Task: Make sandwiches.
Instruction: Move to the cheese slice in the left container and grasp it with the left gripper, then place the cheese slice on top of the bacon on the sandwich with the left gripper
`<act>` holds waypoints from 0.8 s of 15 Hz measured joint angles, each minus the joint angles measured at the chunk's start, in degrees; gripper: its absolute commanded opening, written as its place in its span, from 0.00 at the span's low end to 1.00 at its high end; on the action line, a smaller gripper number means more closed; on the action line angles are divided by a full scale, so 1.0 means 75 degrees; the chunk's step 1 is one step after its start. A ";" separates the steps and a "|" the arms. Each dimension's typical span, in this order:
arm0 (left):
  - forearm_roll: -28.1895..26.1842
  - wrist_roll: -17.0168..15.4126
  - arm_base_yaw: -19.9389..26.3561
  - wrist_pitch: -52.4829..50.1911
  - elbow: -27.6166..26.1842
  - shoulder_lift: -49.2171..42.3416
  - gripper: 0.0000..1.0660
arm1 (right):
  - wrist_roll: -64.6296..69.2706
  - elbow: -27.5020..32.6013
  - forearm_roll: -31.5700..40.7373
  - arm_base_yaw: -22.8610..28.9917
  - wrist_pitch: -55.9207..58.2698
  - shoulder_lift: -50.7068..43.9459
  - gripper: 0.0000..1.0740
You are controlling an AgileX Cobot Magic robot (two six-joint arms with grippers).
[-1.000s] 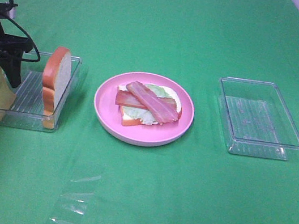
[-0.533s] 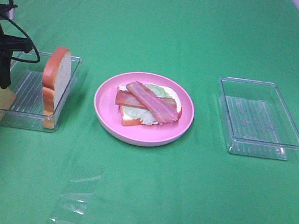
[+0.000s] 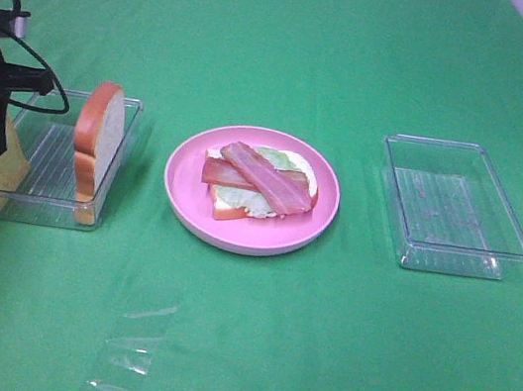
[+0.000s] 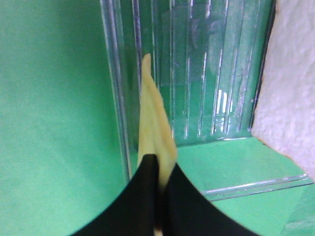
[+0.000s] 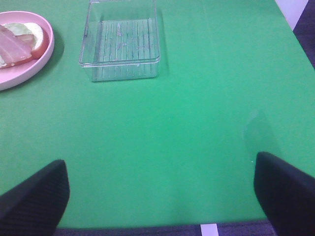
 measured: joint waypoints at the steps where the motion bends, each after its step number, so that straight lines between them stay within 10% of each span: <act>1: 0.0000 0.0000 0.0000 0.0000 0.0000 0.0000 0.00 | 0.0000 0.0000 0.0000 0.0000 0.0000 0.0000 0.91; 12: -0.0061 -0.0558 -0.0550 0.0099 -0.2513 -0.0328 0.00 | 0.0000 0.0000 0.0000 0.0000 0.0000 0.0000 0.91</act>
